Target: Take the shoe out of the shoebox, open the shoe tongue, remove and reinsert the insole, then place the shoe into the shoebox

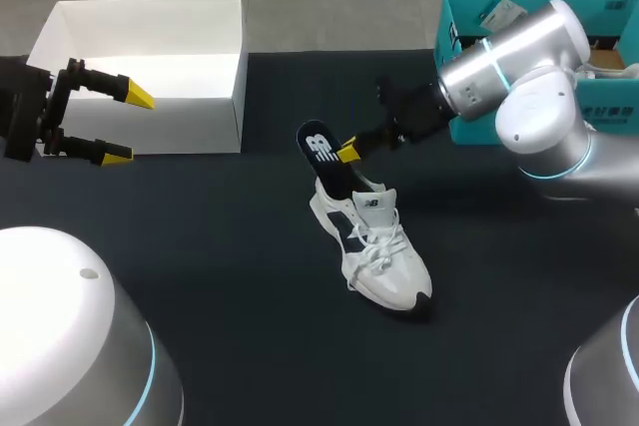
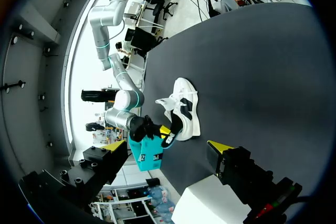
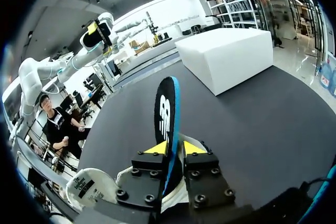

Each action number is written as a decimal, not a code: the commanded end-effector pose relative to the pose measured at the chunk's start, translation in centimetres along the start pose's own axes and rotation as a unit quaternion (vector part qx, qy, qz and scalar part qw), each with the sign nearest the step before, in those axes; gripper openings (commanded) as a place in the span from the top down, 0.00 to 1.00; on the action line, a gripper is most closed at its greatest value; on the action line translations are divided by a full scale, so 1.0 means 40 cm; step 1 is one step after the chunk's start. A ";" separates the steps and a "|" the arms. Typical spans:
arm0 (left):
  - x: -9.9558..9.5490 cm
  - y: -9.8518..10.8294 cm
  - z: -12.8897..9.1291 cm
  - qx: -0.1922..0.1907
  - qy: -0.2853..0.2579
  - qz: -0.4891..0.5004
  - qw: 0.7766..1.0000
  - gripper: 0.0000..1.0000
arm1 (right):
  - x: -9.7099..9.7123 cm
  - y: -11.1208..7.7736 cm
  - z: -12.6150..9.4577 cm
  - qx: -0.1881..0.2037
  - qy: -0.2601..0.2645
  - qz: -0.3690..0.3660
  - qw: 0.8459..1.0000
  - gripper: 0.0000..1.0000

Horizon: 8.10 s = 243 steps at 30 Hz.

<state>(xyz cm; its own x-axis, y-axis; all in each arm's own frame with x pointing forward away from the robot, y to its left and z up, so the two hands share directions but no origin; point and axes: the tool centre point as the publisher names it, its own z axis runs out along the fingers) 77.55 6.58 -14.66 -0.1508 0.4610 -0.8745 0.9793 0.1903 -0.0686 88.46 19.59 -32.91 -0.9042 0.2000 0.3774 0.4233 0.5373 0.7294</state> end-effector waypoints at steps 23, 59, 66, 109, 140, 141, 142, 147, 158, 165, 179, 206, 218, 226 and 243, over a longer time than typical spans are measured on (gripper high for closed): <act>-0.001 -0.001 -0.001 0.000 0.002 0.000 1.000 0.00 | 0.038 -0.136 -0.010 0.056 0.007 0.043 0.997 1.00; -0.001 -0.001 -0.001 0.000 0.002 0.000 1.000 0.00 | 0.026 -0.091 0.000 0.056 0.015 0.022 0.998 1.00; -0.001 -0.001 -0.001 0.000 0.002 0.000 1.000 0.00 | 0.039 -0.117 -0.005 0.090 0.028 0.023 0.995 1.00; -0.001 -0.001 -0.001 0.000 0.002 0.000 1.000 0.00 | 0.060 -0.098 -0.001 0.121 0.019 -0.009 0.992 0.61; -0.001 -0.001 -0.001 0.000 0.002 0.000 1.000 0.00 | 0.065 -0.125 0.047 0.174 -0.002 -0.028 0.984 1.00; -0.001 -0.001 -0.001 0.000 0.002 0.000 1.000 0.00 | 0.066 -0.128 0.047 0.181 -0.004 -0.032 0.983 1.00; -0.001 -0.001 -0.001 0.000 0.002 0.000 1.000 0.00 | 0.066 -0.132 0.047 0.183 -0.004 -0.033 0.983 1.00; -0.001 -0.001 -0.001 0.000 0.002 0.000 1.000 0.00 | 0.066 -0.139 0.041 0.185 -0.009 -0.035 0.982 0.94; -0.001 -0.001 -0.001 0.000 0.002 0.000 1.000 0.00 | 0.085 -0.111 0.019 0.178 -0.028 -0.050 0.982 0.00; -0.001 -0.001 -0.001 0.000 0.002 0.000 1.000 0.00 | 0.092 -0.093 0.014 0.184 -0.036 -0.061 0.980 0.00; -0.001 -0.001 -0.001 0.000 0.002 0.000 1.000 0.00 | 0.078 -0.083 0.011 0.173 -0.044 -0.057 0.982 0.59; -0.001 -0.001 -0.001 0.000 0.002 0.000 1.000 0.00 | 0.047 -0.085 0.032 0.173 -0.069 -0.057 0.981 1.00; -0.001 -0.001 -0.001 0.000 0.002 0.000 1.000 0.00 | 0.032 -0.108 0.061 0.202 -0.072 -0.065 0.975 1.00; -0.001 -0.001 -0.001 0.000 0.002 0.000 1.000 0.00 | 0.027 -0.101 0.049 0.195 -0.087 -0.059 0.975 1.00; -0.001 -0.001 -0.001 0.000 0.002 0.000 1.000 0.00 | 0.011 -0.106 0.055 0.205 -0.120 -0.043 0.970 1.00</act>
<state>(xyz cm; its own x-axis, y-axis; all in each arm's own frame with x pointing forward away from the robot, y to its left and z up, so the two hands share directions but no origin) 77.55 6.58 -14.66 -0.1508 0.4610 -0.8745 0.9793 0.1903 -0.0686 86.36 19.06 -37.08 -0.9430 0.2997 0.1447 0.3326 0.8314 0.4452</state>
